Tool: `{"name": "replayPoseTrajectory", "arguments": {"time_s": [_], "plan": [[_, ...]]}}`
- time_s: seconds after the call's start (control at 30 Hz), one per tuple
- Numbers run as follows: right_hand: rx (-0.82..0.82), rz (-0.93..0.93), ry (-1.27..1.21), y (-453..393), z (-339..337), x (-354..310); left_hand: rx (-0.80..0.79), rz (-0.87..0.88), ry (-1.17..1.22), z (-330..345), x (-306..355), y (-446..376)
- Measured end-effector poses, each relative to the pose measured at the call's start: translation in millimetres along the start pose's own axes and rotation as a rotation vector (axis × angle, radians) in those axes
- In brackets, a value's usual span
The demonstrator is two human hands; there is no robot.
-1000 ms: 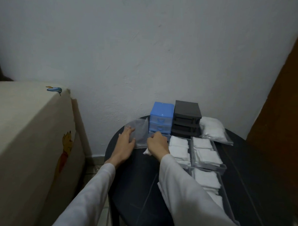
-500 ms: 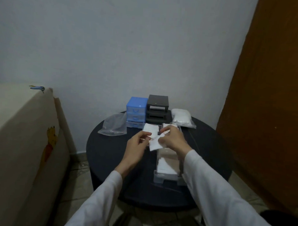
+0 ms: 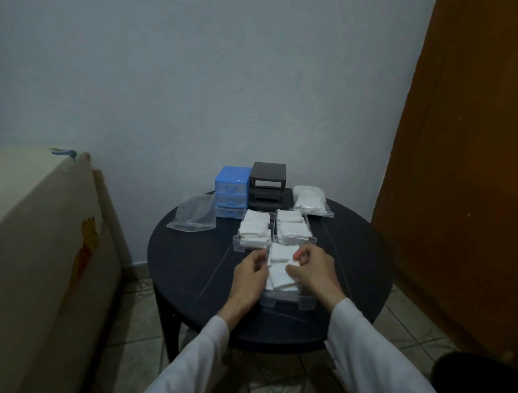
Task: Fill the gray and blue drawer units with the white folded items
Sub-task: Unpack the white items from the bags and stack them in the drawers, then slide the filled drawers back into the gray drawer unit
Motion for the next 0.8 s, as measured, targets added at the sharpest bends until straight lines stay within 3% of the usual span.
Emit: {"name": "replayPoseTrajectory", "arguments": {"time_s": [0.27,0.37,0.53,0.8], "plan": [[0.119,-0.143,0.438,11,-2,-1,0.008,0.001,-0.009,1,-3,1],[0.138,-0.225,0.433,15,-7,-8,0.014,-0.029,0.033,2,-6,1],[-0.016,-0.275,0.475,20,6,-7,0.045,-0.099,0.092,5,-11,0],[0.113,-0.294,0.590,23,-6,-2,0.054,-0.215,0.192,16,-19,0]]}}
Point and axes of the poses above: each hand's wrist, its own y-axis away from the middle knuckle, its own z-axis out of the palm, x = y × z, the point moved 5 cm from there along -y, towards the middle knuckle, and after that the axes turned 1 degree about z, right-handed, at the moved point
